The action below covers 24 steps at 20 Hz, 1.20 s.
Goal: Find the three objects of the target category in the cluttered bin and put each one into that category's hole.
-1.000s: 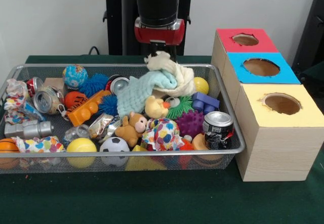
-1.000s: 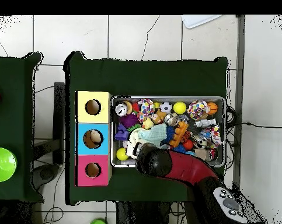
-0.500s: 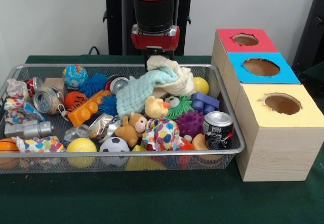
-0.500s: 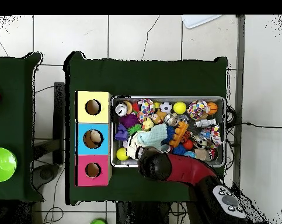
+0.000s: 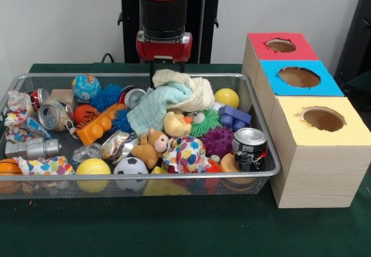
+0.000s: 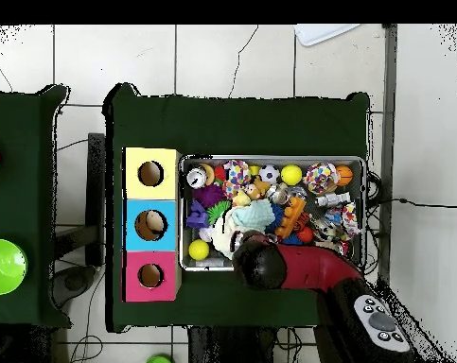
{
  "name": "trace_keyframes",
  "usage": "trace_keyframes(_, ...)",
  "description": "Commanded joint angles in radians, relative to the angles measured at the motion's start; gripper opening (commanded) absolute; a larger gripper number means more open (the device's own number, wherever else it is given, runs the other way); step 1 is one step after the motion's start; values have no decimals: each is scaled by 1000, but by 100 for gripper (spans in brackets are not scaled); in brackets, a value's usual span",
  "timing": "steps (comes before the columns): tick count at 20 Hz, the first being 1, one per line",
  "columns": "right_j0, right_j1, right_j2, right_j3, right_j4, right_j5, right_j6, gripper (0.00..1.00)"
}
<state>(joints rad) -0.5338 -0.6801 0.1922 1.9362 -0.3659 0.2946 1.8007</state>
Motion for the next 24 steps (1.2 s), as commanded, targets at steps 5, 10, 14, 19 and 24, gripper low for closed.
trace_keyframes(5,-86,-31,151,-168,-105,96,-163,100)
trace_keyframes(10,-113,-55,193,-180,-118,150,-195,100)
trace_keyframes(14,-138,-66,226,-192,-120,196,-214,100)
trace_keyframes(19,-169,-71,265,-210,-121,244,-237,100)
trace_keyframes(24,-198,-83,301,-216,-119,290,-249,100)
